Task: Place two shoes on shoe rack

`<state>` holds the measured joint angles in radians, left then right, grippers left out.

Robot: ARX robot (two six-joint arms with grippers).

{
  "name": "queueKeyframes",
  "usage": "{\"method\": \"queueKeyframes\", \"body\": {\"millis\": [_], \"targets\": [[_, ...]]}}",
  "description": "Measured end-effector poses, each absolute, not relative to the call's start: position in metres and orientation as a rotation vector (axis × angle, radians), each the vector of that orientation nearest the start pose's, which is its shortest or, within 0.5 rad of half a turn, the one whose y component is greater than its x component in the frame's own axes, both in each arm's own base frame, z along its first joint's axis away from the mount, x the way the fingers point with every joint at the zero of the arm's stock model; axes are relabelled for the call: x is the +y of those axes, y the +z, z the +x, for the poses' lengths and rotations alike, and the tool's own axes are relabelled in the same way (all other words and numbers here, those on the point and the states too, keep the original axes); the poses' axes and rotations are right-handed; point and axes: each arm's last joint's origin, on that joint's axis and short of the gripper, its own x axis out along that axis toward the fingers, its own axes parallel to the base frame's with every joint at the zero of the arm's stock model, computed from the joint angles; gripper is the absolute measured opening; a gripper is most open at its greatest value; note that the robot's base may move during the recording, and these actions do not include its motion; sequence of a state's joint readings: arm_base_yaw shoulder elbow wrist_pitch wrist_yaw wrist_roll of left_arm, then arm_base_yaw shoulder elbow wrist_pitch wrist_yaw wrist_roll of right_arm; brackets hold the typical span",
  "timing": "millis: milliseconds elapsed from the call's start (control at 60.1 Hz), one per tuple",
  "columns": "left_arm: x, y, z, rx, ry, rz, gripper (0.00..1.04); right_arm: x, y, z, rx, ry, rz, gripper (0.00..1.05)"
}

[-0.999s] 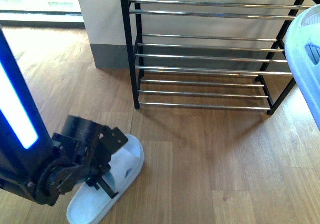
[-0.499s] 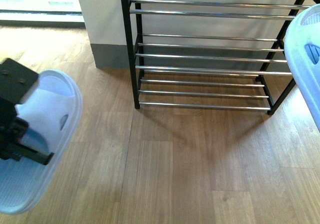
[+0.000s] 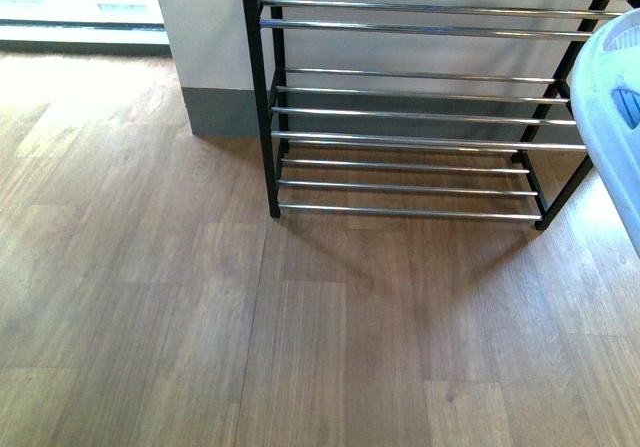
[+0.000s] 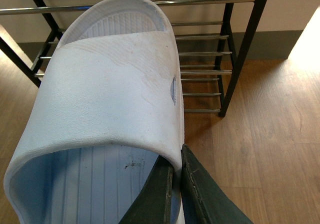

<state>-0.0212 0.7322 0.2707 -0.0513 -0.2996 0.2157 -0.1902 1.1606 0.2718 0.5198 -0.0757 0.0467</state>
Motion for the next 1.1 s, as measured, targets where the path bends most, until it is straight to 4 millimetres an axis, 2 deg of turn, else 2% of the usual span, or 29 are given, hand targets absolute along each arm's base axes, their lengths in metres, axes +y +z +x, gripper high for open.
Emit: {"method": "queueKeyframes", "body": {"millis": [150,1099], "targets": [[0.0052,0.1883,0.1427,0.479,0.225,0.265,0.02,-0.0368,0.1584,0.2026,0.363,-0.122,0.095,0.02],[0.0049,0.1878,0.1426,0.483,0.219,0.261,0.02,-0.0368,0.1583,0.2025,0.364,-0.122,0.097,0.02]]}}
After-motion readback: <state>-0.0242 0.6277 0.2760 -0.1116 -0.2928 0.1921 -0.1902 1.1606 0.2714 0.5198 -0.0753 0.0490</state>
